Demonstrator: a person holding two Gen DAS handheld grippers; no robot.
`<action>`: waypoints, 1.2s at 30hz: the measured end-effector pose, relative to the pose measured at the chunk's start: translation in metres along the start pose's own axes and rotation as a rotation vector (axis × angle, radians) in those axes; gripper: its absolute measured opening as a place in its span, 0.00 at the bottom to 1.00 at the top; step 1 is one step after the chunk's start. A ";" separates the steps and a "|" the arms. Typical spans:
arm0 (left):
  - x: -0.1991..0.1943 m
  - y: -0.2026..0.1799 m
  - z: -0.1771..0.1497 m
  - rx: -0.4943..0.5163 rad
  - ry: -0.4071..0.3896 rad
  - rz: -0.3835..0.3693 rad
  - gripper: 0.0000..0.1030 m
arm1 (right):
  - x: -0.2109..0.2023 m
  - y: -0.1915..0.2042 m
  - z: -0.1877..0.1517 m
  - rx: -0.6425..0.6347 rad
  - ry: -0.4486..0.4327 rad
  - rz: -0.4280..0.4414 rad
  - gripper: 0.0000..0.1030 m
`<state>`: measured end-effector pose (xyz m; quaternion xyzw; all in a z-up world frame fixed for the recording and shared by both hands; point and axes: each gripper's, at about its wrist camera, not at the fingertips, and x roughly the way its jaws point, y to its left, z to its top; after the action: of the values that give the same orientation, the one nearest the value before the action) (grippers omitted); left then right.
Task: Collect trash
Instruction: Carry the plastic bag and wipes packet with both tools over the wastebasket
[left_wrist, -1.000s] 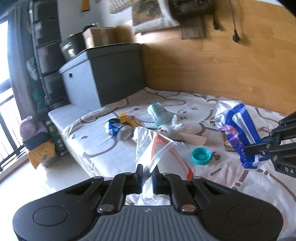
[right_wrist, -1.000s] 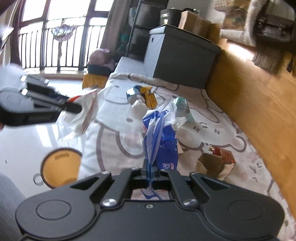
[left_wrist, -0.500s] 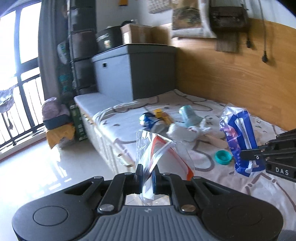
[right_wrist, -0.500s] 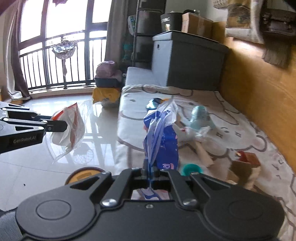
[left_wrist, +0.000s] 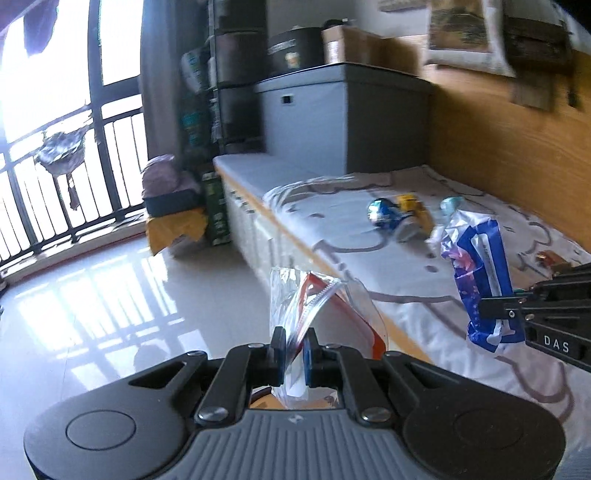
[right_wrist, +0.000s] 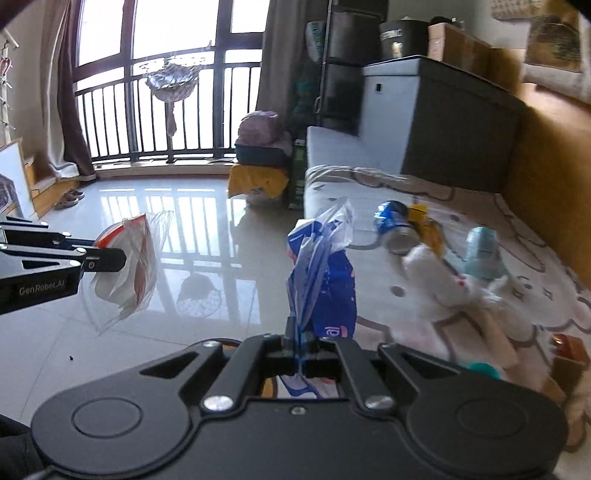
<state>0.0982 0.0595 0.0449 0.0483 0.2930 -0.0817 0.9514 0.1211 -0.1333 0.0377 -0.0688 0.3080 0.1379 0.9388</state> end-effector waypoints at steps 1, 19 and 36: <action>0.002 0.004 -0.001 -0.010 0.003 0.008 0.10 | 0.004 0.003 0.002 -0.002 0.001 0.005 0.01; 0.068 0.054 -0.027 -0.126 0.107 0.067 0.10 | 0.104 0.032 0.003 -0.019 0.115 0.118 0.01; 0.190 0.072 -0.079 -0.193 0.322 0.063 0.10 | 0.260 0.045 -0.032 0.107 0.438 0.278 0.01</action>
<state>0.2230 0.1174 -0.1241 -0.0217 0.4465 -0.0144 0.8944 0.2902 -0.0409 -0.1453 -0.0040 0.5173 0.2309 0.8241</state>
